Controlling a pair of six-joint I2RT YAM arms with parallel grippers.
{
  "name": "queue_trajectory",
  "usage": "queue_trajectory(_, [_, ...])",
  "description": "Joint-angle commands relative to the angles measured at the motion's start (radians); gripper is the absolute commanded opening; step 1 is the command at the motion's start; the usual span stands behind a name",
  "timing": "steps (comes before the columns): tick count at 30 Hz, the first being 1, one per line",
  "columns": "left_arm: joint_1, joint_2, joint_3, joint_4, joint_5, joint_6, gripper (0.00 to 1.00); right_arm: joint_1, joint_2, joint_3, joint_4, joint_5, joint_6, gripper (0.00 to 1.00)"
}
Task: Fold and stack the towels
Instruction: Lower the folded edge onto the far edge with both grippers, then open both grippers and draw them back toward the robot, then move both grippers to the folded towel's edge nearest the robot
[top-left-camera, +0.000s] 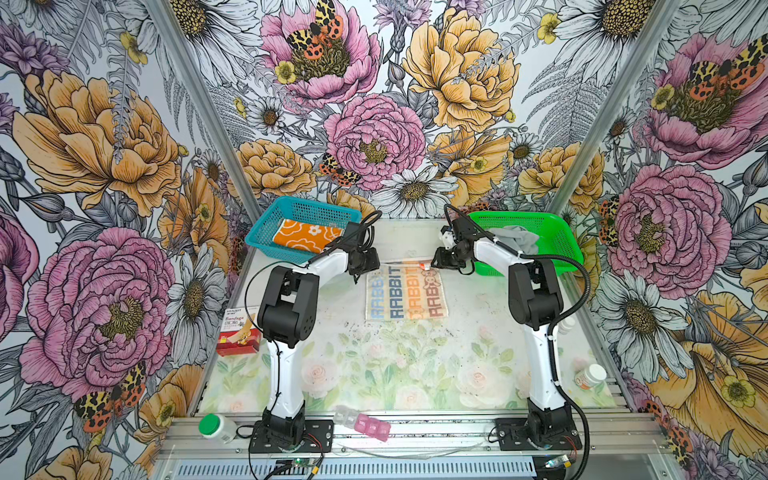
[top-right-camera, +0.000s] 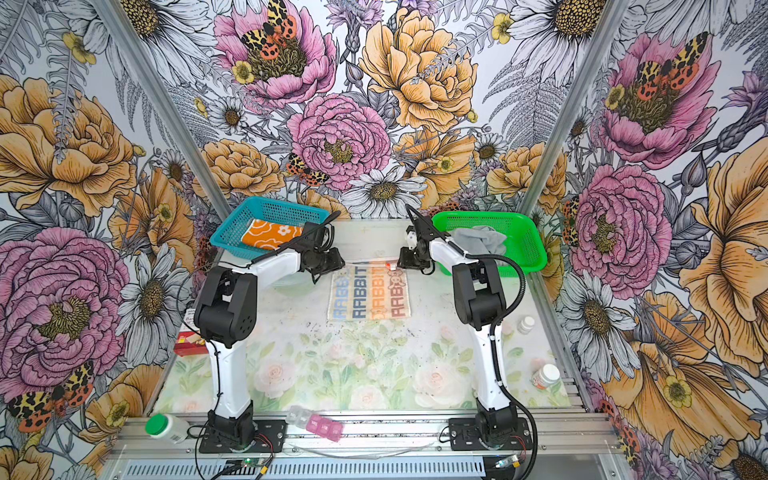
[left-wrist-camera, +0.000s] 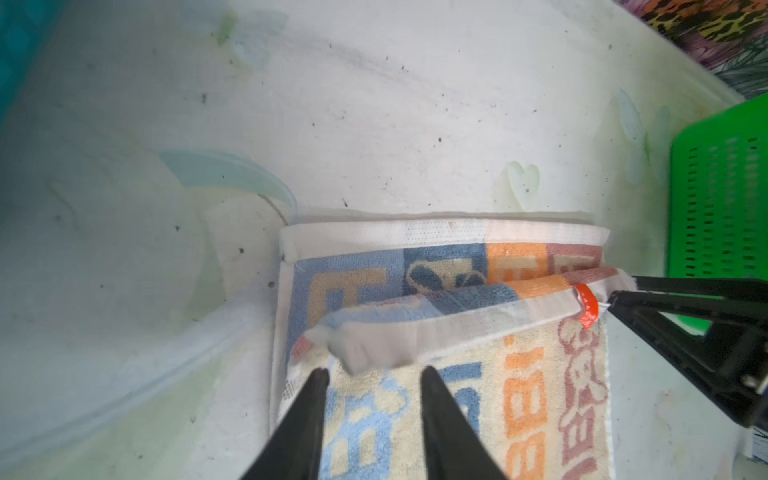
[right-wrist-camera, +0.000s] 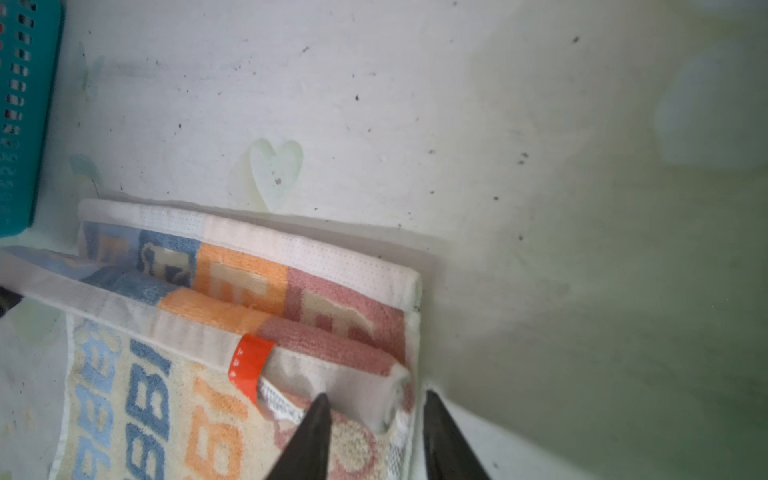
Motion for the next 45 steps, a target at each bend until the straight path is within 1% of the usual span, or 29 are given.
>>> queue_trajectory(1, [-0.007,-0.038,0.054,0.027,-0.053,0.025,0.62,-0.003,-0.084,0.018,0.01,0.055,-0.026,0.65])
queue_trajectory(2, [-0.012,-0.052,0.051,0.027,-0.074,0.033,0.66,-0.001,-0.111,-0.001,0.01,0.065,-0.031,0.68])
queue_trajectory(5, [-0.031,-0.116,0.0,0.038,-0.137,0.051,0.73,0.015,-0.216,-0.088,0.019,0.112,-0.044,0.71])
queue_trajectory(7, [-0.05,-0.163,-0.059,0.042,-0.144,0.068,0.76,0.033,-0.289,-0.168,0.026,0.129,-0.035,0.73])
queue_trajectory(10, [-0.083,-0.248,-0.196,0.042,-0.141,0.077,0.81,0.063,-0.4,-0.338,0.055,0.143,0.007,0.75])
queue_trajectory(12, [-0.103,-0.347,-0.312,0.046,-0.127,0.079,0.81,0.085,-0.487,-0.47,0.103,0.143,0.058,0.76])
queue_trajectory(15, [-0.137,-0.461,-0.459,0.062,-0.109,0.091,0.75,0.109,-0.581,-0.617,0.182,0.098,0.14,0.75])
queue_trajectory(17, [-0.157,-0.533,-0.553,0.092,-0.071,0.08,0.67,0.135,-0.633,-0.683,0.23,0.071,0.182,0.75])
queue_trajectory(20, [-0.161,-0.592,-0.664,0.212,0.03,0.018,0.54,0.179,-0.649,-0.706,0.261,0.046,0.221,0.74])
queue_trajectory(21, [-0.162,-0.596,-0.68,0.237,0.051,0.006,0.52,0.19,-0.644,-0.705,0.266,0.032,0.231,0.74])
queue_trajectory(23, [-0.167,-0.589,-0.691,0.26,0.073,-0.014,0.5,0.211,-0.627,-0.707,0.298,0.01,0.254,0.73])
queue_trajectory(27, [-0.188,-0.577,-0.69,0.253,0.046,-0.048,0.49,0.228,-0.612,-0.717,0.345,-0.008,0.286,0.74])
queue_trajectory(34, [-0.19,-0.556,-0.707,0.232,0.007,-0.081,0.5,0.216,-0.582,-0.756,0.344,0.001,0.285,0.74])
queue_trajectory(40, [-0.186,-0.568,-0.742,0.231,-0.012,-0.091,0.51,0.209,-0.597,-0.8,0.344,0.008,0.294,0.74])
queue_trajectory(45, [-0.183,-0.548,-0.757,0.235,-0.001,-0.092,0.51,0.209,-0.592,-0.821,0.344,-0.01,0.307,0.74])
